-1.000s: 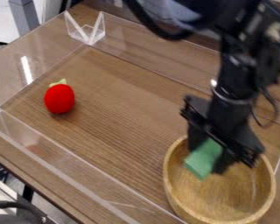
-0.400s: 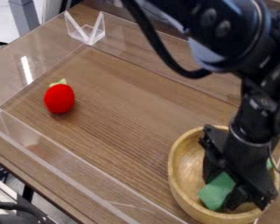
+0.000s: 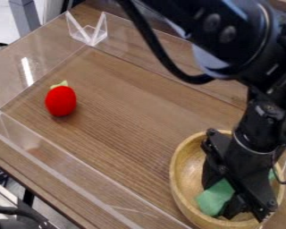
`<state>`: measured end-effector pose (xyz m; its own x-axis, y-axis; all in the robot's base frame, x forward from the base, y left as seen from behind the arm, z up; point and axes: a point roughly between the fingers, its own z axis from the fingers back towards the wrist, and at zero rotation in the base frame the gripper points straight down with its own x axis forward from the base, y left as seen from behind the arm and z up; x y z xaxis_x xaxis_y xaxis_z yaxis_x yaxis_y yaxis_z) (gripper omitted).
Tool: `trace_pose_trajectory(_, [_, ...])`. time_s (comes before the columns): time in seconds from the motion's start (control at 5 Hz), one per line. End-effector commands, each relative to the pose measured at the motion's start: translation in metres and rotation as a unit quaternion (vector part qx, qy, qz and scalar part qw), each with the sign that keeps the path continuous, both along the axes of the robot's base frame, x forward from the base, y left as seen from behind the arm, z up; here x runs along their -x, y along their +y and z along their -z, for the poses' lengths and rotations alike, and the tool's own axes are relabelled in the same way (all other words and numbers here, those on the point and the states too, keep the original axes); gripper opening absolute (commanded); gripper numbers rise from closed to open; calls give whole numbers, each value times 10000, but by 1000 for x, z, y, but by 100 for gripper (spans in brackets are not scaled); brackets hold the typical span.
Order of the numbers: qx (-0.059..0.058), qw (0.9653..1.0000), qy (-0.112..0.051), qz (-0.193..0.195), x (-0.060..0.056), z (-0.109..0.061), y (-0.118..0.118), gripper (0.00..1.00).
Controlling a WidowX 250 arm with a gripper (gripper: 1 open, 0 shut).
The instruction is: Put the green stick in the brown bowl
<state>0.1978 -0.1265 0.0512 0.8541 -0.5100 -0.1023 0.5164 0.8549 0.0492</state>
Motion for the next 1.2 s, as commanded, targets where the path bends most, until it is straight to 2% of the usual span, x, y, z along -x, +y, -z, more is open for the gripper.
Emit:
trace_pose_trajectory(0.0, [129,9995,-246,149,-5,-23,-4,0])
trace_pose_trajectory(0.2, [145,9992,-266,262,-4,-29,-4,0])
trace_pose_trajectory(0.6, [215,9990,-261,277,-3,-25,-12,0])
trace_pose_trajectory(1.0, [236,9985,-178,459,-13,-5,8,0])
